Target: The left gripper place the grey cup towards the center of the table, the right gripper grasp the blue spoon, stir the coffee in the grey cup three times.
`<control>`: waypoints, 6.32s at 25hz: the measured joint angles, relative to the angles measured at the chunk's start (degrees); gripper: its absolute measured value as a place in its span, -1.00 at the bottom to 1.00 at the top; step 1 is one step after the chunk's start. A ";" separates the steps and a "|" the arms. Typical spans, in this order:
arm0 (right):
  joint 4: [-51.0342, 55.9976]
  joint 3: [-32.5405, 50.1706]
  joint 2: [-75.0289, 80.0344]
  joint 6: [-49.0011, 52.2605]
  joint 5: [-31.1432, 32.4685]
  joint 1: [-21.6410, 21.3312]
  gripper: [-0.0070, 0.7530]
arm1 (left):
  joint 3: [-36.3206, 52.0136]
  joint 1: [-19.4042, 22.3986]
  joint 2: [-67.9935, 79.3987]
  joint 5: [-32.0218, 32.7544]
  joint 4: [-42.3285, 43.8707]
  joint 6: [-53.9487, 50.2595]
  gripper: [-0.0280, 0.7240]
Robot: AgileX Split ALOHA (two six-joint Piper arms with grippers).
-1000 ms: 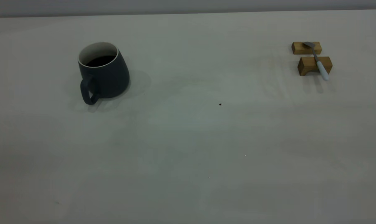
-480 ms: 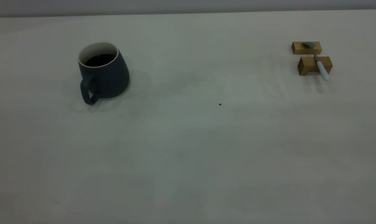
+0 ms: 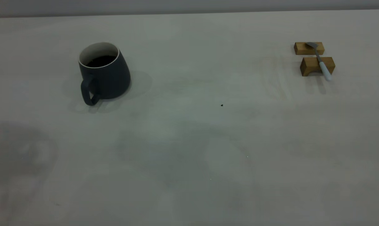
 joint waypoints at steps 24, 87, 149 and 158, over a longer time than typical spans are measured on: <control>0.00 0.00 0.00 0.00 0.00 0.00 -0.35 | -7.94 -8.72 44.66 -23.52 -3.84 -2.48 0.66; 0.00 0.00 0.00 0.00 0.00 0.00 -0.35 | -28.92 -30.29 61.75 -28.90 -3.10 -5.40 -0.40; 0.04 0.00 0.00 0.00 0.00 0.00 -0.35 | 20.55 -4.66 -44.10 26.23 4.63 -18.24 -0.16; 0.04 0.00 0.00 0.00 0.00 0.00 -0.35 | 22.34 1.34 -62.15 26.14 4.63 -17.87 -0.16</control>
